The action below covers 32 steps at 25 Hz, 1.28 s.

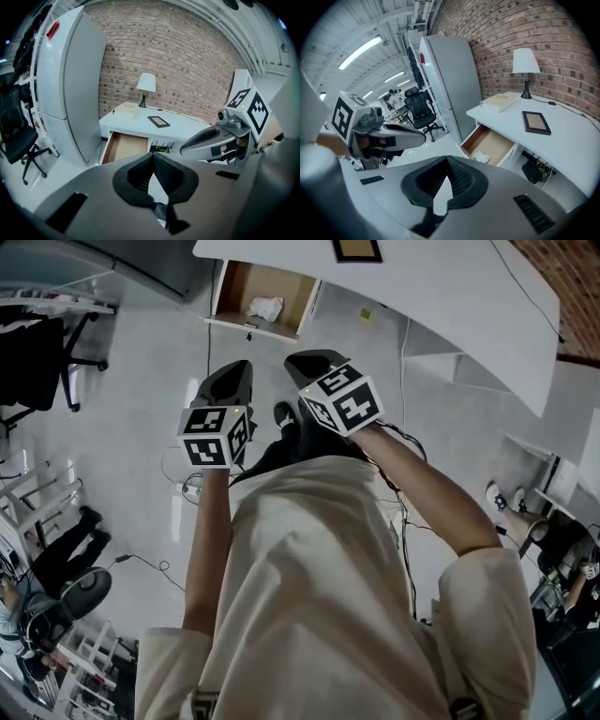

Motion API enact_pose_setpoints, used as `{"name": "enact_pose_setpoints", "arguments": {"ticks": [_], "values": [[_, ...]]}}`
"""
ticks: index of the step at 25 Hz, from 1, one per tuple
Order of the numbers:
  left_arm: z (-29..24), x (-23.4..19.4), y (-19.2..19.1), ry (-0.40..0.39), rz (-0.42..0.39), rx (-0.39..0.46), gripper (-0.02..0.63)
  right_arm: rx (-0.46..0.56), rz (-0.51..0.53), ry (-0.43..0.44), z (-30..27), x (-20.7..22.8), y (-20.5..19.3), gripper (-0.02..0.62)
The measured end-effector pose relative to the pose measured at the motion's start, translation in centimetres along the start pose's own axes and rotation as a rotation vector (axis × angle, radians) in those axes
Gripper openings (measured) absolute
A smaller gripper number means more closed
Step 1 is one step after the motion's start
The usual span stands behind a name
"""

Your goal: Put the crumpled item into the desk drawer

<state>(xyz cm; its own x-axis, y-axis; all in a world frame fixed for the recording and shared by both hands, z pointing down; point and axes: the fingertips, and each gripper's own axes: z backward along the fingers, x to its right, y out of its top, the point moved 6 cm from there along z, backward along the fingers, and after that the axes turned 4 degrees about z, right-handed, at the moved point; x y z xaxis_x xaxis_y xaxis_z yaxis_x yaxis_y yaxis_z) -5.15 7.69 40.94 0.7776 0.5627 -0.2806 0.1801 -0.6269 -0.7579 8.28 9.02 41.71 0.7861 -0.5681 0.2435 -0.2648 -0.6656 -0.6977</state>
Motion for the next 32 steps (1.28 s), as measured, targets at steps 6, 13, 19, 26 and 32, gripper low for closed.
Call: {"name": "enact_pose_setpoints", "arguments": {"ticks": [6,13,19,26,32], "values": [[-0.2,0.3,0.4,0.007,0.007,0.007,0.015,-0.011,0.028,0.022,-0.3,0.2,0.7,0.025],[-0.6,0.2,0.2,0.008,0.015,0.001,0.015,-0.033,0.044,0.034,-0.4,0.4,0.3,0.025],[-0.6,0.0,0.4,0.013,0.027,0.011,0.015,-0.031,0.046,0.02,-0.3,0.8,0.8,0.024],[-0.6,-0.5,0.5,0.016,0.034,0.026,0.015,-0.022,0.05,0.008,-0.8,0.7,1.1,0.025],[-0.2,-1.0,0.6,0.014,0.049,0.032,0.015,-0.028,0.056,0.005,-1.1,0.0,1.7,0.025]]}}
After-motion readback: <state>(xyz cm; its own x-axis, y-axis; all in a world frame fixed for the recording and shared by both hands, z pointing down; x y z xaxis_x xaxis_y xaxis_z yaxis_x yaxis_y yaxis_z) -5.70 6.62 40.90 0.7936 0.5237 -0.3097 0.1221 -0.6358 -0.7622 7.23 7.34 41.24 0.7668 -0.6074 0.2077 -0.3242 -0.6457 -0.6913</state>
